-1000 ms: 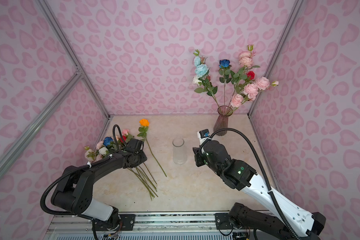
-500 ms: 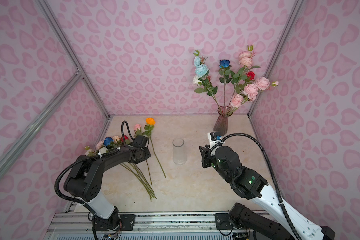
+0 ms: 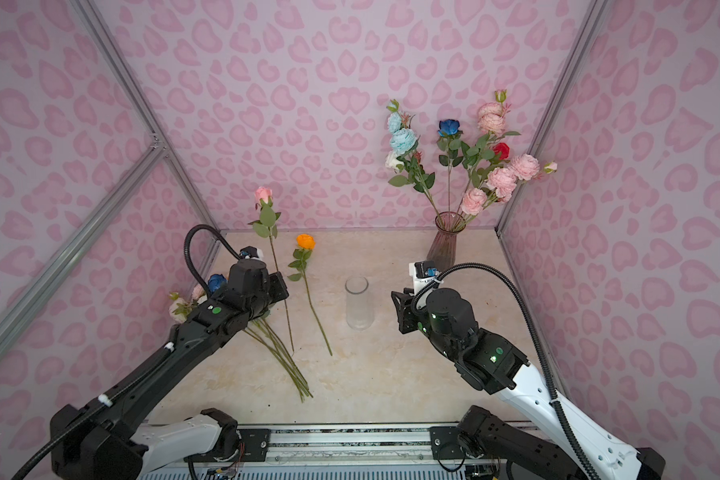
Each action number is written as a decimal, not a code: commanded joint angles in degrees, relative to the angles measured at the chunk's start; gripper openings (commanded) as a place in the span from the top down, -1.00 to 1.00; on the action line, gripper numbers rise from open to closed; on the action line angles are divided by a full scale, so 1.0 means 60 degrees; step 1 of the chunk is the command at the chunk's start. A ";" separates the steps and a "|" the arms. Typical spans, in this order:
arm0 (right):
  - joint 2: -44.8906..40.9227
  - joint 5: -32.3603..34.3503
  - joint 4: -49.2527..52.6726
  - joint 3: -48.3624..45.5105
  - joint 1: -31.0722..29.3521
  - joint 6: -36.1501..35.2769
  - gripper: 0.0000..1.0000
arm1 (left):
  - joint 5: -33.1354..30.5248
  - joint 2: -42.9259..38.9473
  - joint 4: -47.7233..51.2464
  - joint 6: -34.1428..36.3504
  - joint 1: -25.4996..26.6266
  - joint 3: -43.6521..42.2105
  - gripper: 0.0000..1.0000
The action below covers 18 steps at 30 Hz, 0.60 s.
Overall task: Arrange the flowers into the vase
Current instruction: 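Lift the pink rose toward the right gripper while the right gripper reaches to meet it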
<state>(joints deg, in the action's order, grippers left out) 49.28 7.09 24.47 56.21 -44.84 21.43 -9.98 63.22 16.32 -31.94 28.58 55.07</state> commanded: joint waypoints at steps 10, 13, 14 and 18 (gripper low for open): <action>0.1487 -0.3630 -0.3974 0.0539 -0.0109 0.0646 -0.20 | 0.2328 -0.2027 -0.2951 0.2851 0.2638 -0.1005 0.94; 0.2003 -0.3814 -0.5045 0.0550 -0.0389 0.1039 -0.21 | 0.2228 -0.1985 -0.2786 0.2913 0.2951 -0.0995 0.94; 0.2130 -0.3699 -0.5231 0.0557 -0.0470 0.1063 -0.20 | 0.2227 -0.2011 -0.2803 0.2892 0.2996 -0.1033 0.94; 0.2627 -0.3807 -0.5658 0.0715 -0.0569 0.1249 -0.10 | 0.2028 -0.2089 -0.2599 0.2912 0.3074 -0.0977 0.94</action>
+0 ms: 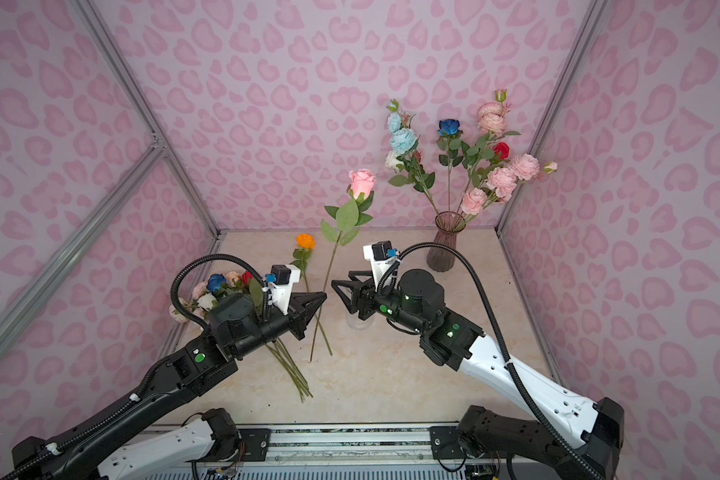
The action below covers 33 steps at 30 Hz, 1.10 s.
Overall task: Arrange the flowers into the vase
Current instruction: 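Lift the pink rose toward the right gripper while the right gripper reaches to meet it, then grasp the pink rose stem with the right gripper while the left gripper releases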
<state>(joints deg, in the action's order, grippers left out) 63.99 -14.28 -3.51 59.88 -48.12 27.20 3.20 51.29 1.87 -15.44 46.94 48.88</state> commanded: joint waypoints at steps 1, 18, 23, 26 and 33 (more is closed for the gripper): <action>0.0251 -0.0245 -0.1073 0.0116 -0.0026 0.0350 -0.07 | -0.0200 -0.0121 -0.0163 0.0221 0.0026 0.0047 0.94; 0.1318 -0.0271 -0.1364 0.0807 -0.0079 0.0489 0.85 | -0.0072 -0.0191 -0.0065 0.0157 0.0031 0.0100 0.94; 0.1275 -0.0147 -0.1422 0.0818 -0.0123 0.0460 0.95 | -0.0145 -0.0162 0.0149 0.0131 0.0033 0.0180 0.79; 0.1219 0.0105 -0.1387 0.0896 -0.0139 0.0285 0.96 | -0.0485 -0.0170 0.0361 0.0032 0.0034 0.0246 0.19; 0.1138 0.2502 -0.0315 0.2048 -0.0140 -0.0570 1.00 | -0.4895 -0.0958 0.1221 -0.1324 0.0035 -0.0066 -0.23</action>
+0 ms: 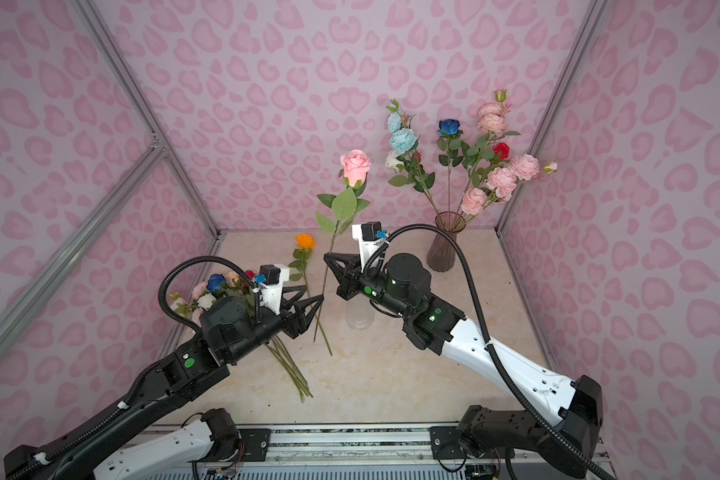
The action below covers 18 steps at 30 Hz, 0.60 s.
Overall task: Arrange the flowers into the vase
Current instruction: 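Grasp the pink rose stem with the right gripper while the left gripper releases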
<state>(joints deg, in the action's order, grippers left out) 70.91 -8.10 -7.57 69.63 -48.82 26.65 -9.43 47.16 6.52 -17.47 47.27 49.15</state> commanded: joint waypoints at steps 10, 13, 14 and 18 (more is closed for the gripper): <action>0.0525 0.3964 0.0515 0.1787 0.0497 -0.2799 1.00 | -0.5870 -0.1165 0.1904 -0.3308 -0.0040 -0.1099 -0.30; 0.0804 0.3520 0.0696 0.2048 0.1142 -0.2466 1.00 | -0.5952 -0.1082 0.2240 -0.3620 -0.0041 -0.1095 -0.31; 0.0848 0.3447 0.0722 0.2063 0.1257 -0.2401 1.00 | -0.5996 -0.1050 0.2342 -0.3691 -0.0038 -0.1047 -0.31; 0.0994 0.3212 0.0727 0.1906 0.1459 -0.2278 1.00 | -0.6020 -0.0895 0.2442 -0.3698 -0.0036 -0.0973 -0.31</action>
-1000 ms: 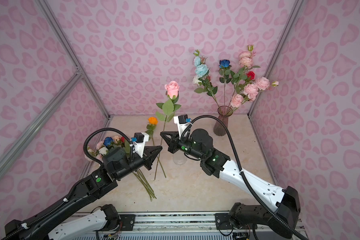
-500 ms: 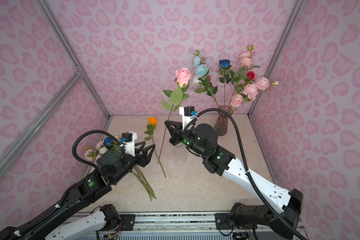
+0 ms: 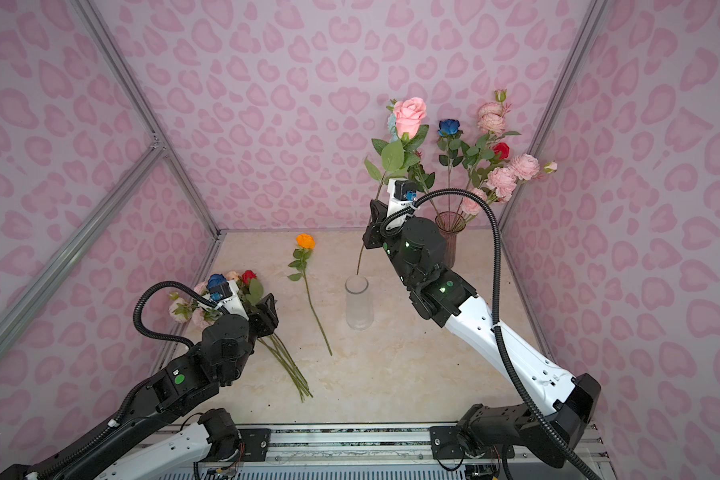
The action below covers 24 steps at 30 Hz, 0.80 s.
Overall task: Arrange the flowers into the vase
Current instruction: 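Grasp the pink rose stem with the right gripper while the left gripper releases, then lower the pink rose stem into the clear glass cylinder with the right gripper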
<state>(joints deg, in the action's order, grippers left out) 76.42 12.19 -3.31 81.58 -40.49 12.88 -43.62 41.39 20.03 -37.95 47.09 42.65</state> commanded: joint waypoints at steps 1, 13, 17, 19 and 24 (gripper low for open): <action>0.0101 -0.0170 0.0051 -0.0119 0.0105 0.0051 1.00 | -0.0284 0.0100 0.0142 -0.0261 -0.0011 0.0087 -0.31; -0.0003 -0.0594 -0.0148 -0.1843 0.0137 0.1081 0.97 | -0.0069 0.1025 -0.0101 -0.0097 -0.0136 0.0327 -0.39; 0.0212 -0.0748 0.0009 -0.2130 -0.0061 0.1119 0.79 | 0.0299 0.1653 -0.0314 -0.0075 -0.0338 0.0487 -0.43; 0.0241 -0.0745 -0.0038 -0.2313 -0.0160 0.1111 0.68 | 0.0513 0.2009 -0.0275 -0.0134 -0.0436 0.0664 -0.44; 0.0221 -0.0699 0.0164 -0.2523 -0.0180 0.1146 0.45 | 0.1002 0.2597 -0.0273 -0.0251 -0.0656 0.0902 -0.44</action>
<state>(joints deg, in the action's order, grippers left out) 77.97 7.55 -1.76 67.29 -41.54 19.09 -39.48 55.99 19.62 -38.74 43.48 47.09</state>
